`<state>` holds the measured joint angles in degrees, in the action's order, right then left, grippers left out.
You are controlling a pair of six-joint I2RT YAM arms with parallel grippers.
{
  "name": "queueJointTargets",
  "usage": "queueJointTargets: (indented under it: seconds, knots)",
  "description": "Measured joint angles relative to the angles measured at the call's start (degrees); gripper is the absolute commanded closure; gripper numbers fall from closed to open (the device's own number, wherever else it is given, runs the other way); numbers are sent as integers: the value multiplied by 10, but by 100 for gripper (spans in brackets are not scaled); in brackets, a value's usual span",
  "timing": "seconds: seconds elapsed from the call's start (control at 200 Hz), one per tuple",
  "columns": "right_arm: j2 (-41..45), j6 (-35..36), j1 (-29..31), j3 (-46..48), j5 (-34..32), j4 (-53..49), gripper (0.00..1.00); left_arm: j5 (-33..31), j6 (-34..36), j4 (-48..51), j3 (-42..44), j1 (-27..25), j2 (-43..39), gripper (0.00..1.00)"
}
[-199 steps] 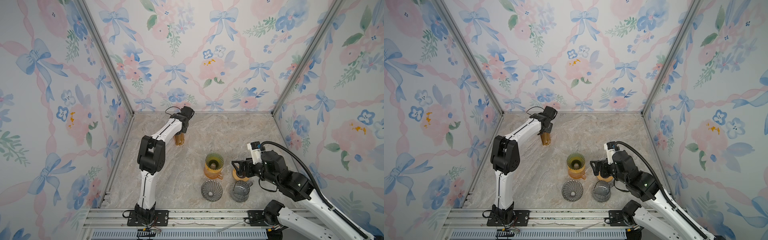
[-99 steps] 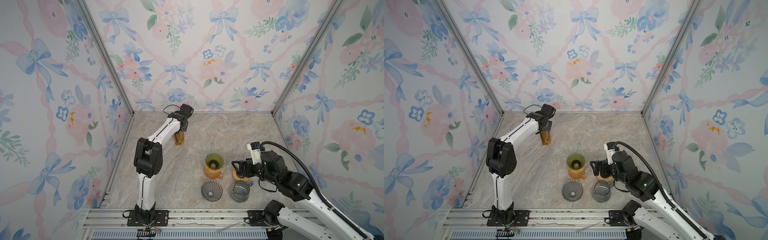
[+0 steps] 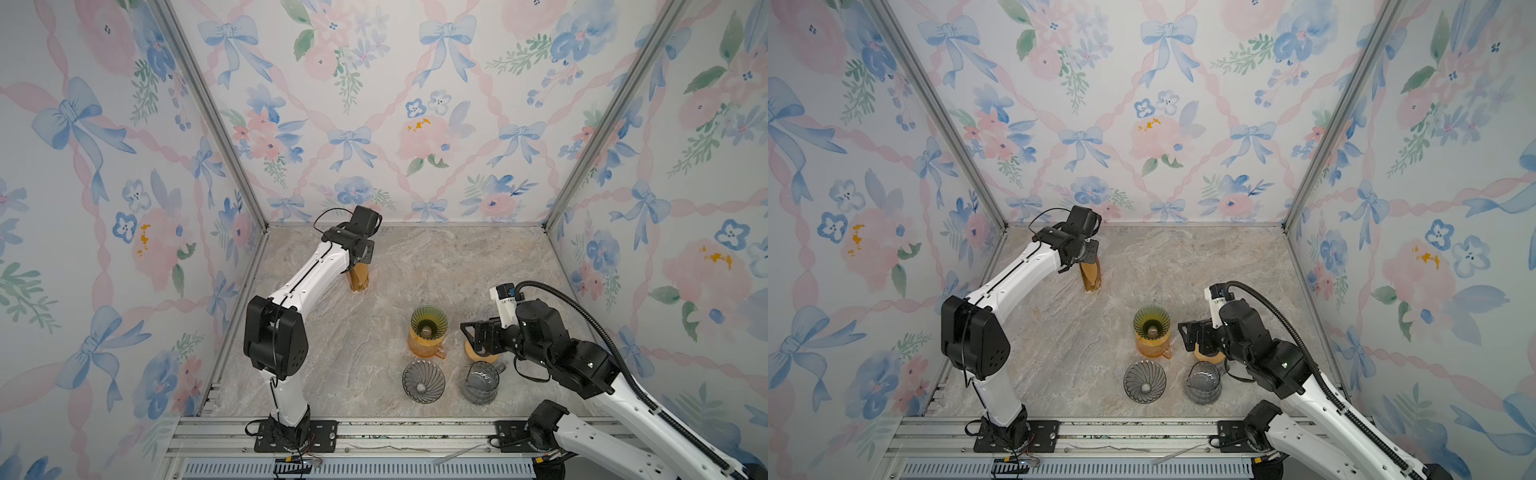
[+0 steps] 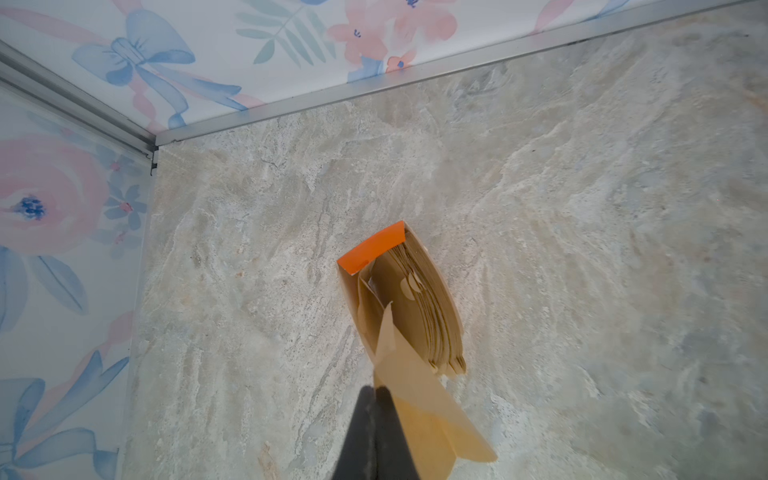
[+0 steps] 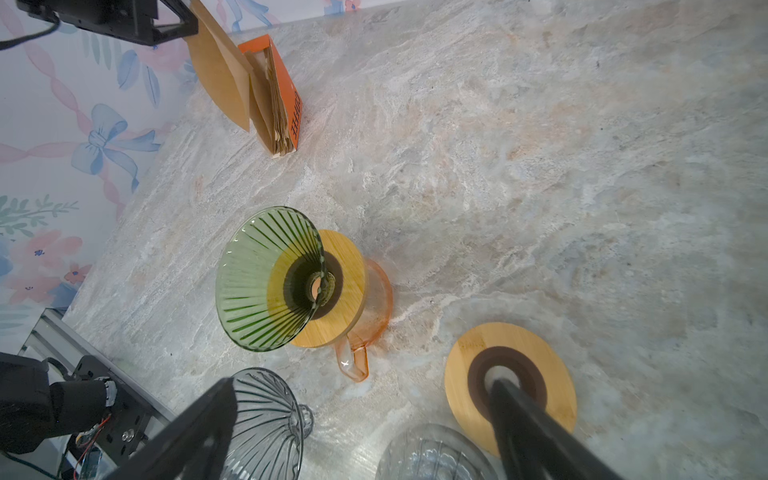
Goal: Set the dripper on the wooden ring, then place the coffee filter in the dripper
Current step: 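Carry the brown paper filter over the green dripper with the left gripper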
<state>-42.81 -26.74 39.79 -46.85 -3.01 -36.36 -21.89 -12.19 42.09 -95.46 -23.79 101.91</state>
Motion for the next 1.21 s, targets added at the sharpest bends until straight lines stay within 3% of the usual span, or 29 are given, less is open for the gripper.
queueJointTargets:
  seconds: [0.3,0.555,0.71,0.96,1.205]
  knots:
    - [-3,7,0,-21,0,-2,4,112,-16,33,28,-2,-125,100]
    - [-4,12,0,-41,-2,-27,4,269,-48,81,31,-6,-190,100]
    - [-3,15,0,-52,-5,-41,4,346,-66,111,37,-41,-205,100]
    - [-3,14,0,-59,-5,-57,4,418,-96,132,56,-101,-210,100]
    - [-3,11,0,-60,-5,-64,4,460,-111,134,67,-124,-209,100]
